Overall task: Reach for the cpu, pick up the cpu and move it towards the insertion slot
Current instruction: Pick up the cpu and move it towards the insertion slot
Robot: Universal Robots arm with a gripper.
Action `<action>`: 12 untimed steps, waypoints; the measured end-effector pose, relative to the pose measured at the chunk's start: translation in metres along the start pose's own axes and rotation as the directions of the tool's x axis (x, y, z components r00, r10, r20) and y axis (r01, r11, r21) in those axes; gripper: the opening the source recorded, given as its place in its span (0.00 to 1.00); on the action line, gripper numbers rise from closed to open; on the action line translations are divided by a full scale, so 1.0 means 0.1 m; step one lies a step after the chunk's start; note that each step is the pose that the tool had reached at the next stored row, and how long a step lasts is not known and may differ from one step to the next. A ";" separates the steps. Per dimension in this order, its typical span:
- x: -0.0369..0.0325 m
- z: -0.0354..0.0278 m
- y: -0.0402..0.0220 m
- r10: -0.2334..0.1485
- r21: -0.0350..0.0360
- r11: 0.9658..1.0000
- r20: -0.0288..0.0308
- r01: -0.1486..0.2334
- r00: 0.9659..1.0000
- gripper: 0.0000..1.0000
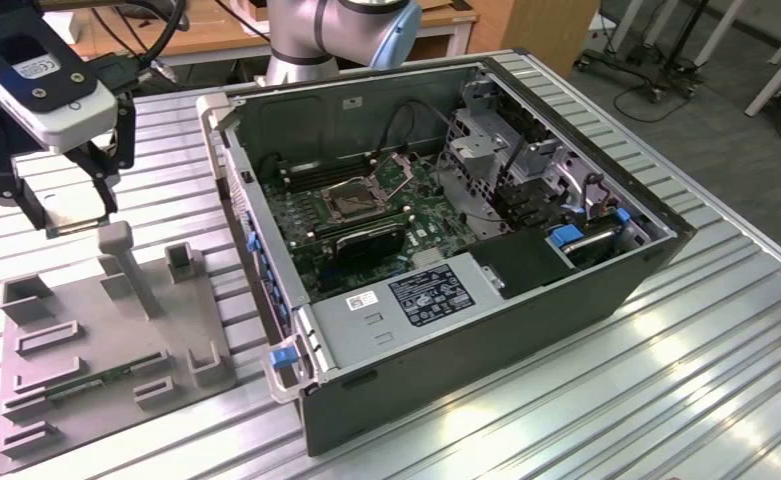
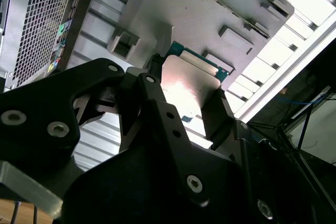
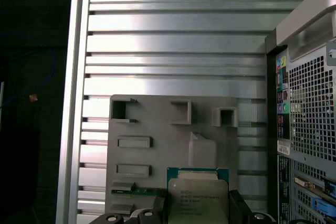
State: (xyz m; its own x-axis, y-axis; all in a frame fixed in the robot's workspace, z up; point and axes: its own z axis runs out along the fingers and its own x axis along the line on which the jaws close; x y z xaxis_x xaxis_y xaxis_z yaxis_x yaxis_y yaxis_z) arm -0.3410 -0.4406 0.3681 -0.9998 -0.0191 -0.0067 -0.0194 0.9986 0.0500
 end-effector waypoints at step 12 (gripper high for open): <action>-0.062 0.000 -0.001 0.000 0.000 1.000 0.000 0.000 1.000 0.54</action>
State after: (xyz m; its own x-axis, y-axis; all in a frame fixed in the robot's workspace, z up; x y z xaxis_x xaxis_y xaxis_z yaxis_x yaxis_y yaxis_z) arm -0.3348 -0.4406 0.3681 -0.9998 -0.0190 -0.0067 -0.0193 0.9986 0.0500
